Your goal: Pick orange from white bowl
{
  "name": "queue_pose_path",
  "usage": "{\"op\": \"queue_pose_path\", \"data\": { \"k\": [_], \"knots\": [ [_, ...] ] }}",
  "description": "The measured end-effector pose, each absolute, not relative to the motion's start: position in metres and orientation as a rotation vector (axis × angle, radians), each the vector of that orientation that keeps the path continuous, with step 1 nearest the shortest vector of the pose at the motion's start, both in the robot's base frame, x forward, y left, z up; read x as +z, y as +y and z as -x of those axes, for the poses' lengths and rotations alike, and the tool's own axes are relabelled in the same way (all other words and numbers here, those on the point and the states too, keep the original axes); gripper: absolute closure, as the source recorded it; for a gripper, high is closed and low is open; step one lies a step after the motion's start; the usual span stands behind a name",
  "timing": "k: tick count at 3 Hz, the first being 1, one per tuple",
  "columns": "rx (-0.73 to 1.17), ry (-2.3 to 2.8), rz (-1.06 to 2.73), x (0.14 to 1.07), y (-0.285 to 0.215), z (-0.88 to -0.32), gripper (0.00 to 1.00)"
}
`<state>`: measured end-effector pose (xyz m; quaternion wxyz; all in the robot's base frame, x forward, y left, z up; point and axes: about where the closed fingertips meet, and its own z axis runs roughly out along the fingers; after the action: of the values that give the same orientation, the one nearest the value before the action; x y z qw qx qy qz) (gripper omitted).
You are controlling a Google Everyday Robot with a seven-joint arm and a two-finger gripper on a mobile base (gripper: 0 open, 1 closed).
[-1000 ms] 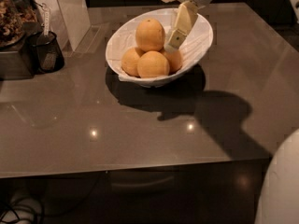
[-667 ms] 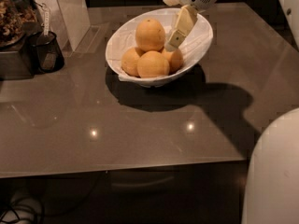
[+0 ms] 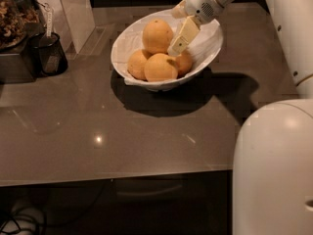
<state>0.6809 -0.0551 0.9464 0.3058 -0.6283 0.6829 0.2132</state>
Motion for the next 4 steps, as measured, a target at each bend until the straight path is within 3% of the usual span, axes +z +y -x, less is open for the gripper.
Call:
{"op": "queue_pose_path", "data": {
  "k": [1,3,4],
  "knots": [
    [0.652,1.806,1.627,0.9339,-0.0441,-0.6929,0.00],
    [0.652,1.802,1.622,0.9332,-0.0422,-0.6957,0.34],
    [0.652,1.802,1.622,0.9332,-0.0421,-0.6957,0.39]
  ]
}}
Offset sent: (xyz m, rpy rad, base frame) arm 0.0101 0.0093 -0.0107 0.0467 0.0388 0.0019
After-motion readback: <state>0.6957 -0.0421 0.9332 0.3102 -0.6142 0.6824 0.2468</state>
